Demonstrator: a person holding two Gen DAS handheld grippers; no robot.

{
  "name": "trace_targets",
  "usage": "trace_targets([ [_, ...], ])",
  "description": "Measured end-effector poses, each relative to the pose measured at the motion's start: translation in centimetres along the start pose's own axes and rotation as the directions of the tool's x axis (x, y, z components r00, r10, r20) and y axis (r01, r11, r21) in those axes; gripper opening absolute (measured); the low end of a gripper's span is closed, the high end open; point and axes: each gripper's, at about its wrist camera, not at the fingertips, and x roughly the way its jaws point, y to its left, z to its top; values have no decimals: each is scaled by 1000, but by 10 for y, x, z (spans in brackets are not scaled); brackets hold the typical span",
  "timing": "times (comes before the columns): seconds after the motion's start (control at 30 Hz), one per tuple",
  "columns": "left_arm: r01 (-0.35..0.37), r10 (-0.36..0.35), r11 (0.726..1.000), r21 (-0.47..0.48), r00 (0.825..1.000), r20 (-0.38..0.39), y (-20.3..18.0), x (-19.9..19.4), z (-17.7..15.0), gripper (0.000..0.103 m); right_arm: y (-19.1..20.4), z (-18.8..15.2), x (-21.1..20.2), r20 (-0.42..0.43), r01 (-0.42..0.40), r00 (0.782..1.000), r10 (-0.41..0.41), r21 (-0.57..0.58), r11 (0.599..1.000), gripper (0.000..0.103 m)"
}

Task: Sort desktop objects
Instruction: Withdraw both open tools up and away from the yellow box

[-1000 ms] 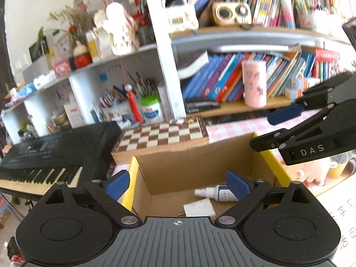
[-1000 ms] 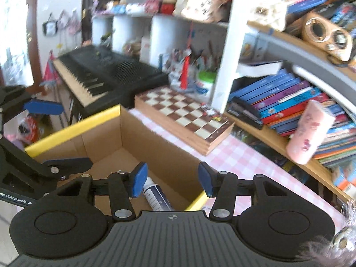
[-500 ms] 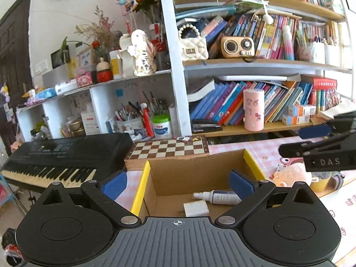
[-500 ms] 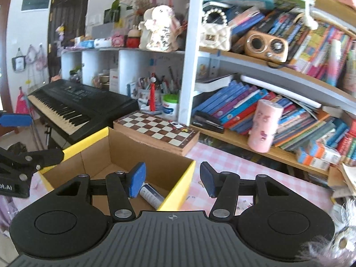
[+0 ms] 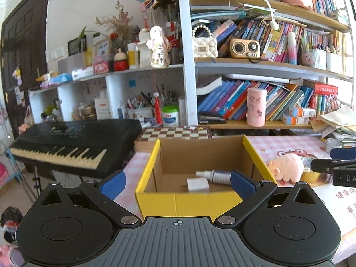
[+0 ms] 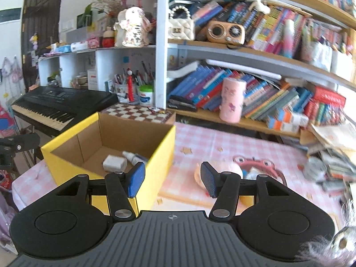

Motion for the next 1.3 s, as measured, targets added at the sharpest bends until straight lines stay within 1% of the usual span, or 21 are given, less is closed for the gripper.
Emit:
trace_targets([
  [0.17,4,-5,1000,-15,1000,-18,-1,-17,-19,102,4,-23,-20,-5,40,999,-40,32,999,53],
  [0.33,8,-9,1000,-27,999,-54,-3,-31,-42,102,10,-45,-40,-12,72,997,-72,65,995,55],
  [0.5,16,-18,1000,-25,996,-86,-5,-43,-60,102,18,-68,-54,-47,99,994,-95,79,992,55],
  [0.63,17,-22,999,-49,995,-99,-4,-53,-73,102,25,-85,-63,-72,118,991,-113,70,991,55],
  [0.77,-1,-5,998,-62,994,-106,-3,-61,-83,102,34,-100,-72,-96,126,988,-119,67,990,56],
  [0.83,-9,2,998,-66,994,-105,-2,-66,-87,102,37,-105,-76,-103,130,987,-123,72,989,57],
  [0.9,-17,9,997,-73,995,-103,-2,-70,-91,102,42,-111,-80,-109,138,986,-129,80,987,60],
  [1.03,-23,15,996,-81,995,-99,-1,-76,-97,102,48,-120,-86,-120,148,983,-137,93,985,61],
  [1.17,-15,7,997,-71,993,-115,-2,-79,-102,102,50,-123,-92,-118,160,982,-147,103,982,64],
  [1.3,-5,-3,998,-65,993,-120,-2,-82,-105,102,55,-126,-94,-123,159,981,-147,96,983,64],
])
